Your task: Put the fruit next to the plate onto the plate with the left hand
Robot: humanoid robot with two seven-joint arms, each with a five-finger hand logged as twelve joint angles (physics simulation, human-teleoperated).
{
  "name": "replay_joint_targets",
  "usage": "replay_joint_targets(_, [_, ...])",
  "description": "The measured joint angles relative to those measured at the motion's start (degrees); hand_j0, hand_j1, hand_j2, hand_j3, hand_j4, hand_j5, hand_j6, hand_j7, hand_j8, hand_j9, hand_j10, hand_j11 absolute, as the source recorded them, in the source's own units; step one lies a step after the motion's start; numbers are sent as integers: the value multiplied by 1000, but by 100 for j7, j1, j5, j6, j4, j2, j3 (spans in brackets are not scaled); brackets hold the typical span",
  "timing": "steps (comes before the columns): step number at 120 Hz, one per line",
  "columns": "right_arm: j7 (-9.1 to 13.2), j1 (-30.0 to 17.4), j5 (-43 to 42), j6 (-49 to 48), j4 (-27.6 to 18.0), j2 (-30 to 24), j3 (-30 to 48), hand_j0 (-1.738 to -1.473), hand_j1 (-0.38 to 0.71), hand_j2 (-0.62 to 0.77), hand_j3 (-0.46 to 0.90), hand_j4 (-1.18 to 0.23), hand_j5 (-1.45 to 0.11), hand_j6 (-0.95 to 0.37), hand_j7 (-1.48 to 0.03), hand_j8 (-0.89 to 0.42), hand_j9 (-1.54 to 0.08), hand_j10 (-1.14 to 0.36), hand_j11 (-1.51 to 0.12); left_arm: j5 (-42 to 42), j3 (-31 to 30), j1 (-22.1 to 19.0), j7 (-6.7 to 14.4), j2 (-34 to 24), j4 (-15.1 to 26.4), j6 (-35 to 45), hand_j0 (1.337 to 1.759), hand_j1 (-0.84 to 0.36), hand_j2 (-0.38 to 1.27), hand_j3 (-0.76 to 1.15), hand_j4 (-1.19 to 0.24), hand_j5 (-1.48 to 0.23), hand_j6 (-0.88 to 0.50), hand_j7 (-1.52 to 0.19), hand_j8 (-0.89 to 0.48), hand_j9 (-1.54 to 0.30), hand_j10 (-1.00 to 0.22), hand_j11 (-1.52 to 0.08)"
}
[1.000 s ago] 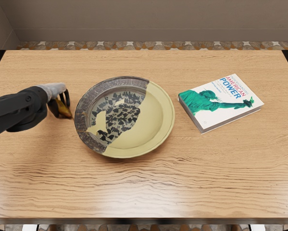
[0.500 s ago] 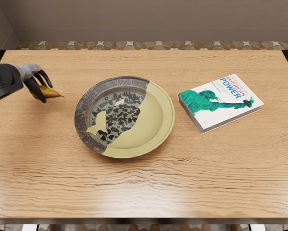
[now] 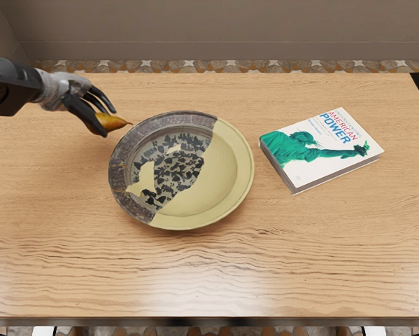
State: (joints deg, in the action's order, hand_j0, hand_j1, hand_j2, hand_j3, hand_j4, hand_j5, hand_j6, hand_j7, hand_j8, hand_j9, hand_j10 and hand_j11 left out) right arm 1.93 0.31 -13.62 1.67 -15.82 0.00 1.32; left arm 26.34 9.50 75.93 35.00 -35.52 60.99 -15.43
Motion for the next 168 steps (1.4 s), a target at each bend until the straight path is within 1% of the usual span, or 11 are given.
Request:
replay_joint_targets(6, [0, 1, 0, 0, 0, 0, 0, -1658, -349, 0, 0, 0, 0, 0, 0, 0, 0, 0, 0, -37, -1, 60, 0, 10, 7, -87, 1658, -386, 468, 0, -656, -915, -520, -883, -452, -881, -644, -883])
replay_joint_targets(17, [0, 3, 0, 0, 0, 0, 1, -1658, -349, 0, 0, 0, 0, 0, 0, 0, 0, 0, 0, -64, 7, 150, 0, 133, 13, -299, 1657, -354, 349, 0, -660, -910, -515, -885, -458, -885, -647, -888])
replay_joint_targets(41, [0, 3, 0, 0, 0, 0, 0, -1658, -349, 0, 0, 0, 0, 0, 0, 0, 0, 0, 0, -79, 4, 194, 0, 398, 33, -797, 1656, -327, 291, 0, -665, -902, -518, -890, -467, -888, -658, -891])
replay_joint_targets(59, [0, 4, 0, 0, 0, 0, 1, -1658, -349, 0, 0, 0, 0, 0, 0, 0, 0, 0, 0, -75, -12, 183, -1, 631, 64, -1006, 1656, -338, 325, 0, -662, -905, -510, -884, -462, -888, -664, -892])
replay_joint_targets(64, [0, 3, 0, 0, 0, 0, 2, -1658, -349, 0, 0, 0, 0, 0, 0, 0, 0, 0, 0, -57, -19, 174, -1, 711, 68, -1069, 1656, -332, 285, 0, -666, -900, -512, -881, -470, -889, -668, -892])
replay_joint_targets(121, [0, 2, 0, 0, 0, 0, 1, -1658, -349, 0, 0, 0, 0, 0, 0, 0, 0, 0, 0, -14, -233, 149, -1, 1214, 73, -1232, 1656, -331, 277, 0, -662, -901, -501, -880, -468, -889, -680, -891])
replay_joint_targets(127, [0, 2, 0, 0, 0, 0, 2, -1658, -349, 0, 0, 0, 0, 0, 0, 0, 0, 0, 0, -7, -245, 175, 0, 1214, 73, -1229, 1656, -292, 247, 0, -610, -826, -482, -807, -453, -815, -624, -817])
replay_joint_targets(134, [0, 1, 0, 0, 0, 0, 1, -1658, -349, 0, 0, 0, 0, 0, 0, 0, 0, 0, 0, -16, -131, 167, 0, 1204, 71, -1226, 1657, -143, 188, 0, -467, -633, -371, -618, -349, -624, -478, -625])
replay_joint_targets(142, [0, -1, 0, 0, 0, 0, 1, -1658, -349, 0, 0, 0, 0, 0, 0, 0, 0, 0, 0, -224, 160, 90, 0, 1072, 66, -1264, 1657, -16, 137, 0, -345, -467, -276, -457, -260, -461, -353, -462])
replay_joint_targets(152, [0, -1, 0, 0, 0, 0, 2, -1658, -349, 0, 0, 0, 0, 0, 0, 0, 0, 0, 0, -1036, 530, -4, 0, 463, 54, -1605, 1657, 95, 93, 0, -239, -323, -193, -316, -182, -319, -244, -319])
replay_joint_targets(168, [0, 1, 0, 0, 0, 0, 0, -1658, -349, 0, 0, 0, 0, 0, 0, 0, 0, 0, 0, -2575, 1110, -730, 0, -240, 37, -1860, 1658, 202, 51, 0, -137, -185, -113, -181, -108, -182, -140, -183])
